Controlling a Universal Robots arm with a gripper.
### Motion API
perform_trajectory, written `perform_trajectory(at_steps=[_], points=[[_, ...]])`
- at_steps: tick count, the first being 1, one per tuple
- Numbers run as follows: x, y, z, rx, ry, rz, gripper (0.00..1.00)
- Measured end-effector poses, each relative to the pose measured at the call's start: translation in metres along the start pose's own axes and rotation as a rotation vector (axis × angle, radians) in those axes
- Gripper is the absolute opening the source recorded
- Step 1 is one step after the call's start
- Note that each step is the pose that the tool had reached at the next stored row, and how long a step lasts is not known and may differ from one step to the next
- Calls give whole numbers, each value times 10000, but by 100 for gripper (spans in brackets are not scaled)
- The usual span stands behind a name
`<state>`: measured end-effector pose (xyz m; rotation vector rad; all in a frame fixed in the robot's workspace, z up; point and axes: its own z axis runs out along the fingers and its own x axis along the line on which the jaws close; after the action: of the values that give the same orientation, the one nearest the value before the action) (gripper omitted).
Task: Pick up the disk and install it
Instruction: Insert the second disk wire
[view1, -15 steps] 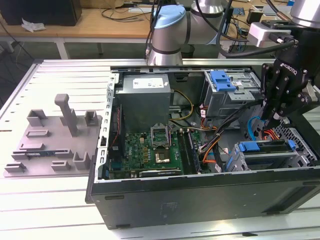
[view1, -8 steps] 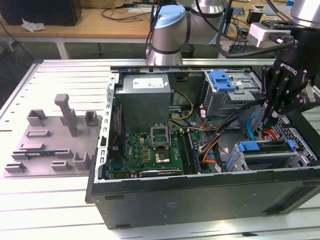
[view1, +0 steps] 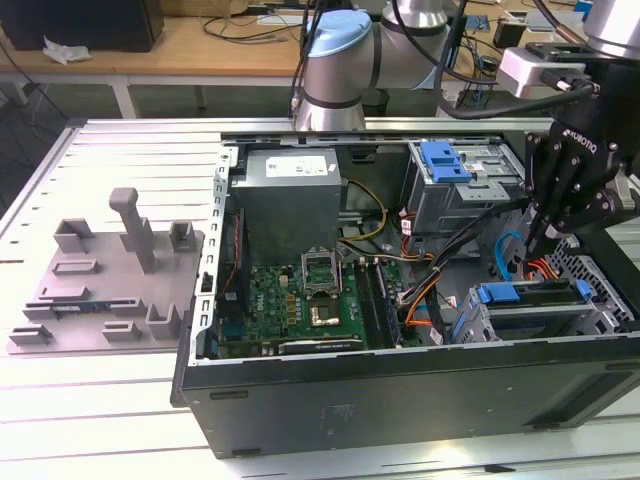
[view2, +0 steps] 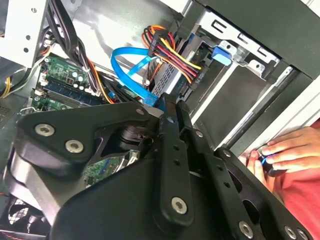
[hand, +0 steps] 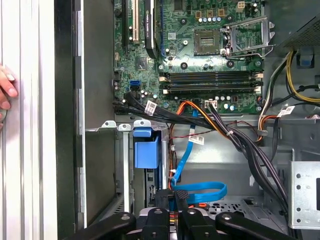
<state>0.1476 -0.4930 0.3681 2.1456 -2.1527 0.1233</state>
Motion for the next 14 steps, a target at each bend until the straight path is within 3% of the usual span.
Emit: perform_trajectory(at_steps=[3,5,7,11,14], points=[[47,0,6,14,-176,-1,16],[101,-1,13,30,-366,-1,16],[123,-1,16,35,-416,-1,16],[204,-8,27,38,-603,-2,16],[271,-15,35,40,-806,-5,16]])
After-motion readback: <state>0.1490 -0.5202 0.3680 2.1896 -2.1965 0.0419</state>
